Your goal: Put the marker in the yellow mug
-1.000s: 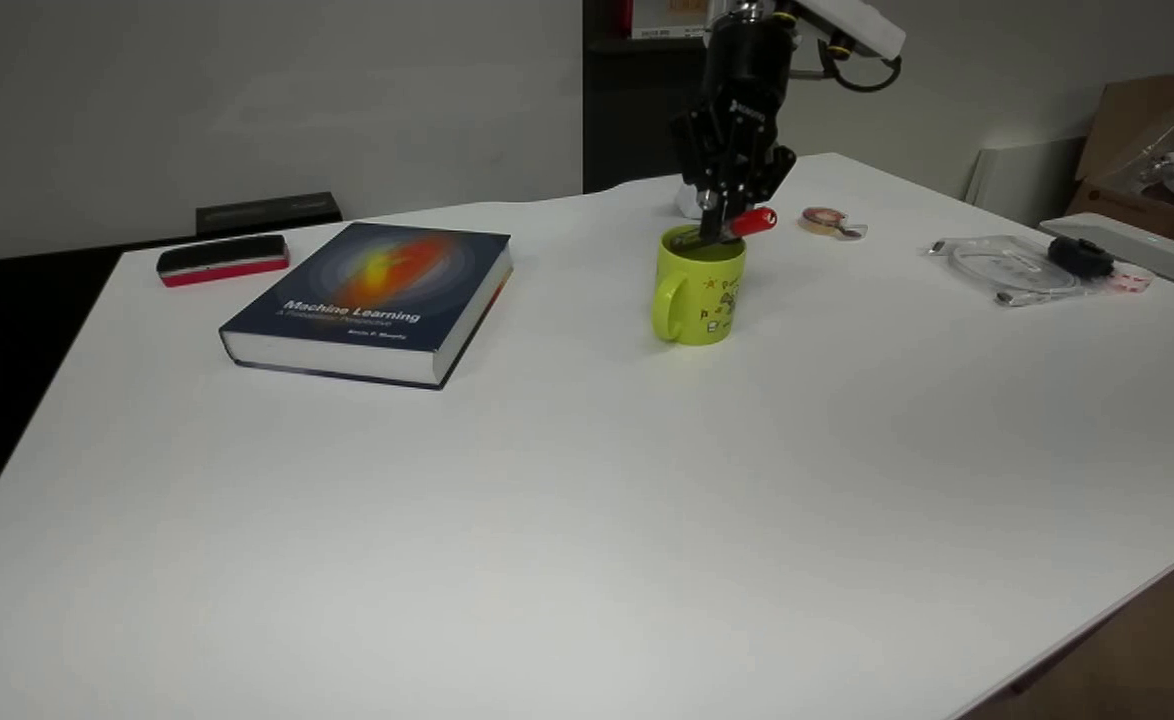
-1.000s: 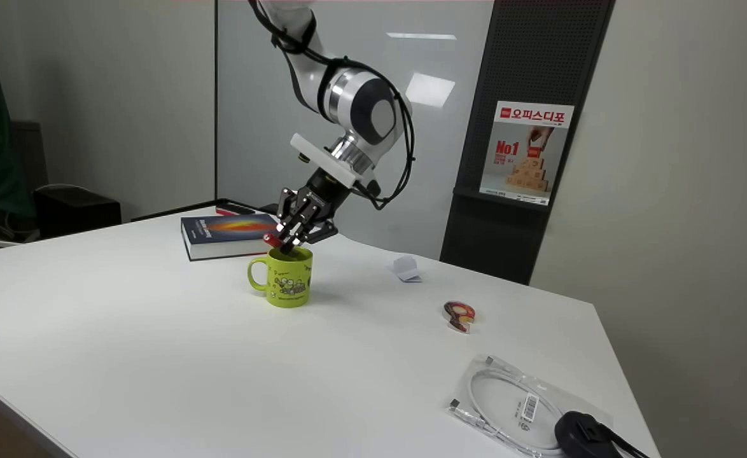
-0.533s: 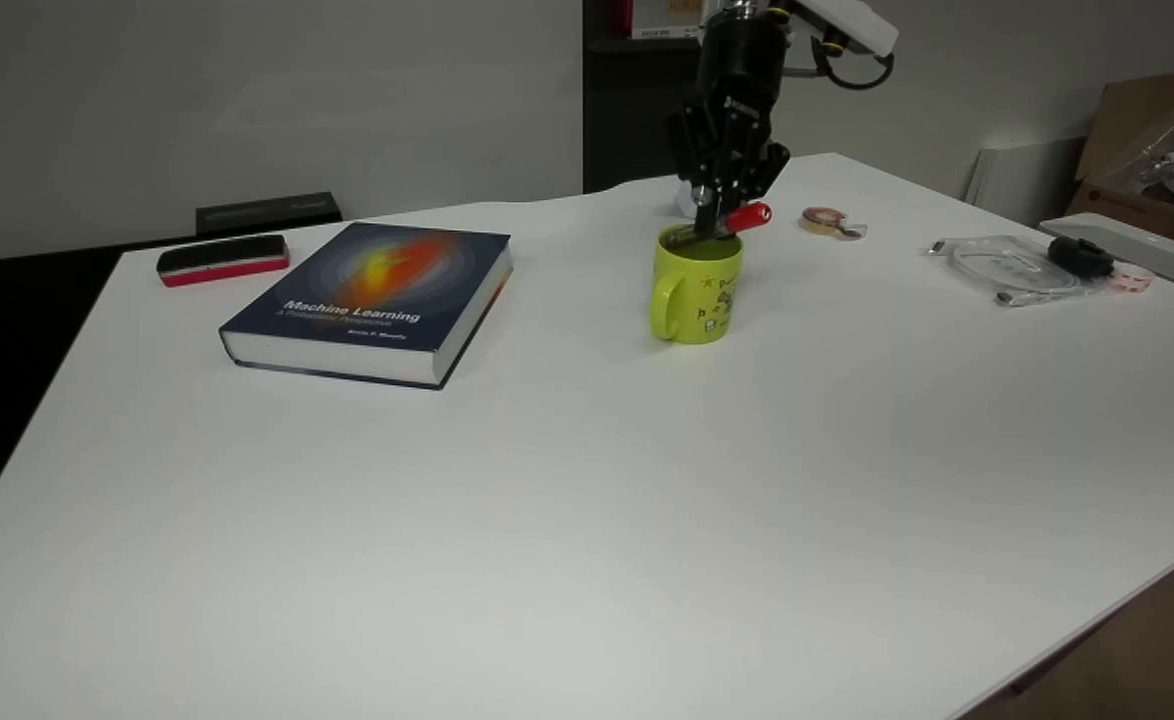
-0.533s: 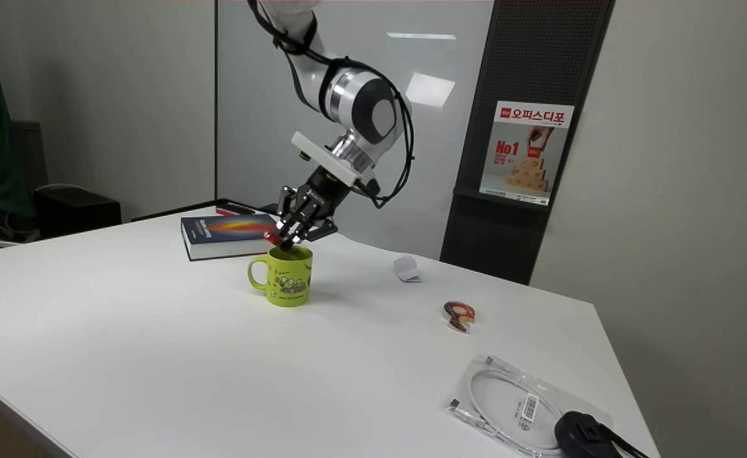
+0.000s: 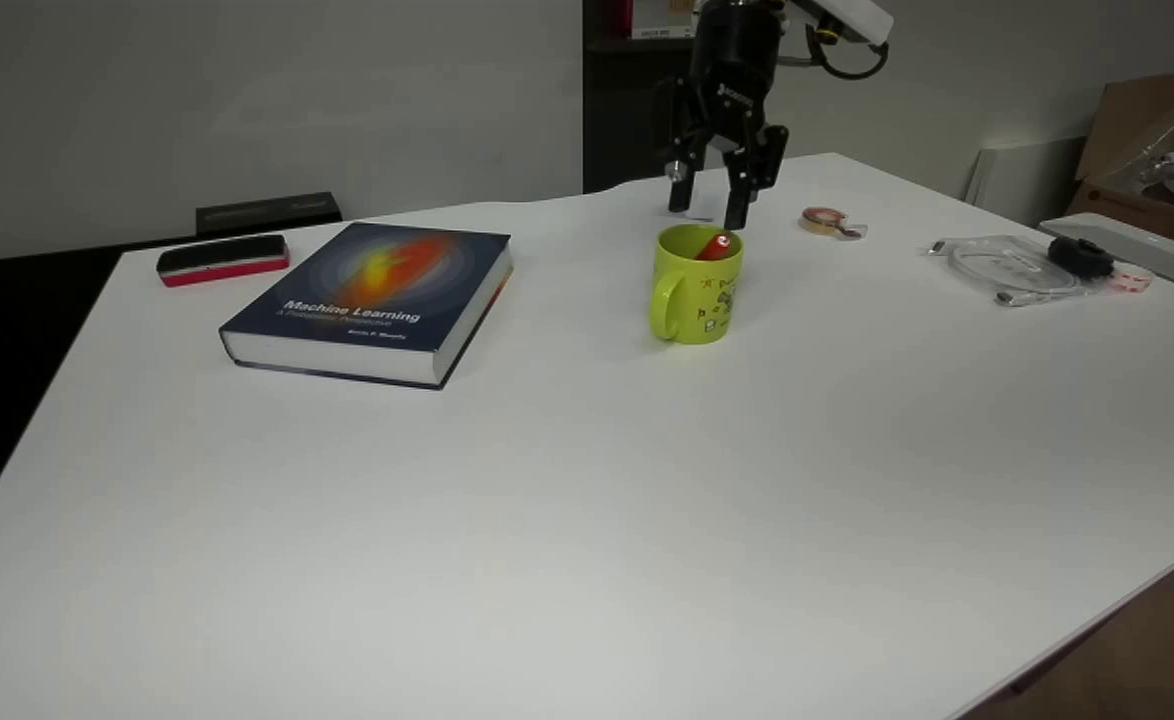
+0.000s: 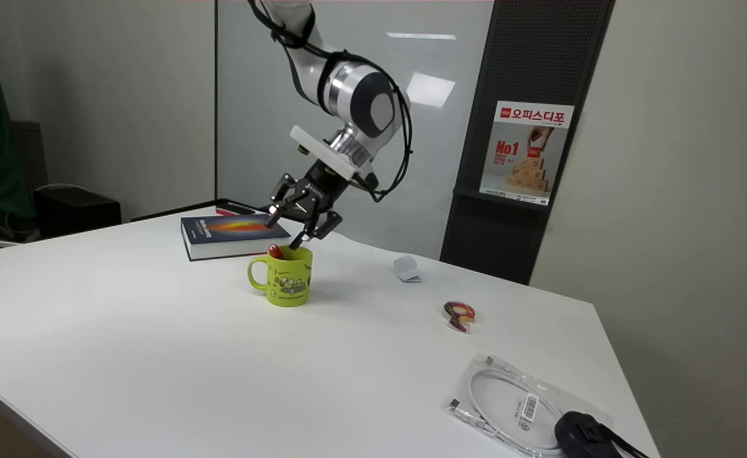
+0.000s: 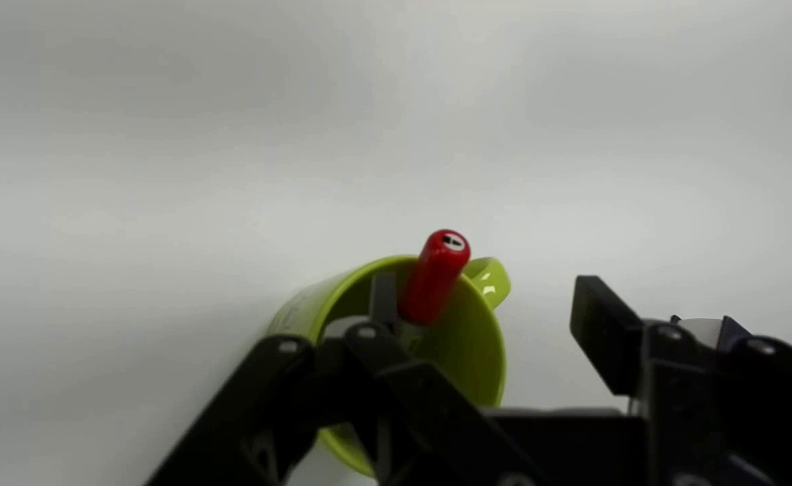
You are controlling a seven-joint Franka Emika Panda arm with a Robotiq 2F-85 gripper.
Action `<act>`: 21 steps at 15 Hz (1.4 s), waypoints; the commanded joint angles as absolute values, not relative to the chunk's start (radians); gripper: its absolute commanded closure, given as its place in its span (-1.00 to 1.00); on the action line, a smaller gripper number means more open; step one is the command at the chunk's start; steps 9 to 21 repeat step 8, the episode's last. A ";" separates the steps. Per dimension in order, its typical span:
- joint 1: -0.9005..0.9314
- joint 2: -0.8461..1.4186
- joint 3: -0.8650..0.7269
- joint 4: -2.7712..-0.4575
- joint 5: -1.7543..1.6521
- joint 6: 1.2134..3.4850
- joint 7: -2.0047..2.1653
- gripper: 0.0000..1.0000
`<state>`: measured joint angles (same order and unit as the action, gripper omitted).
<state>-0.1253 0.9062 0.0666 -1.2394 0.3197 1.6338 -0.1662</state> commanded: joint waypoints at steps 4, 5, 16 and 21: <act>-0.069 0.768 0.055 -1.366 0.249 1.729 -0.150 -1.00; -0.052 0.734 0.049 -1.407 0.222 1.758 -0.153 -1.00; -0.004 0.632 0.040 -1.550 0.116 1.873 -0.161 -1.00; -0.004 0.632 0.040 -1.550 0.116 1.873 -0.161 -1.00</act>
